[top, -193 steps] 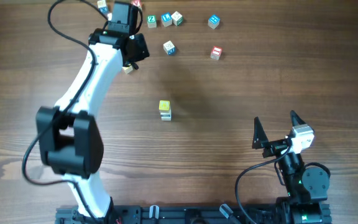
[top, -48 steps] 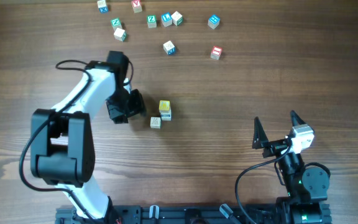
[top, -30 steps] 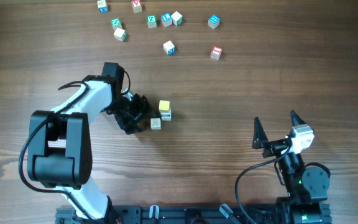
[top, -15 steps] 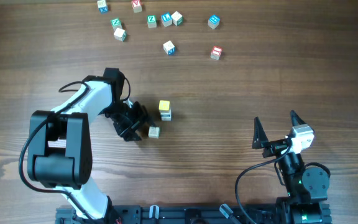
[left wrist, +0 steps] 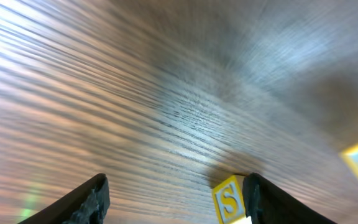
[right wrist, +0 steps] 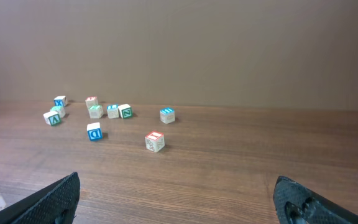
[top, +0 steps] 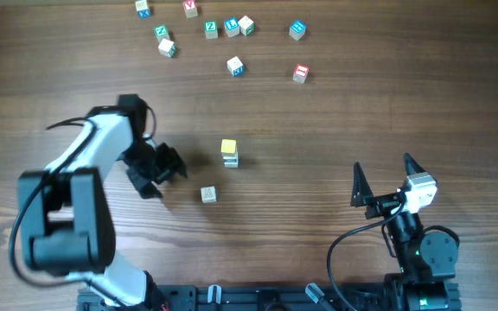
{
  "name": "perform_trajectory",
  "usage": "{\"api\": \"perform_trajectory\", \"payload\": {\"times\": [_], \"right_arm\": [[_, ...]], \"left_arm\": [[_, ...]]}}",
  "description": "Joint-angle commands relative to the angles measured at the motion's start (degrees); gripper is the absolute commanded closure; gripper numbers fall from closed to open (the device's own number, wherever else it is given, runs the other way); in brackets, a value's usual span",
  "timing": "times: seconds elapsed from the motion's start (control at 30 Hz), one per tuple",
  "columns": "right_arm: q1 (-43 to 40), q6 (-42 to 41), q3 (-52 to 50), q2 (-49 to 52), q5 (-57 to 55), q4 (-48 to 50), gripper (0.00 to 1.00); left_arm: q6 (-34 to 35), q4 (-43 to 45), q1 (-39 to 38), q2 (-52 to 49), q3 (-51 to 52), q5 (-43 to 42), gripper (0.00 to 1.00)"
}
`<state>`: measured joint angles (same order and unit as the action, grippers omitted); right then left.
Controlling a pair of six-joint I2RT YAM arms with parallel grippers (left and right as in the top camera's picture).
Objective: Form a tower
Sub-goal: 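Open the left gripper and withdraw it to the left, then grasp the white ladybug M block beside the stack with the left gripper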
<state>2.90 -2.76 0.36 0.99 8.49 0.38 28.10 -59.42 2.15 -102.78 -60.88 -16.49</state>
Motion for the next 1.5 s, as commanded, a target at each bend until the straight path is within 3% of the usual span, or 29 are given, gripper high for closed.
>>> {"api": "perform_trajectory", "payload": {"times": [0.0,0.23,0.67,1.47], "right_arm": [[0.13,-0.37,-0.07,-0.46,-0.63,0.17,0.0],[0.13,-0.37,-0.07,-0.46,-0.63,0.17,0.0],[0.13,-0.37,-0.07,-0.46,-0.66,0.17,0.0],[0.13,-0.37,-0.07,-0.46,-0.66,0.17,0.0]], "left_arm": [[-0.94,0.44,1.55,9.05,0.13,1.79,0.27],[-0.9,-1.29,-3.85,23.32,0.13,9.94,0.25],[1.33,0.74,-21.11,24.0,1.14,13.27,0.22],[2.58,10.86,-24.17,23.89,9.51,13.42,0.21]]}}
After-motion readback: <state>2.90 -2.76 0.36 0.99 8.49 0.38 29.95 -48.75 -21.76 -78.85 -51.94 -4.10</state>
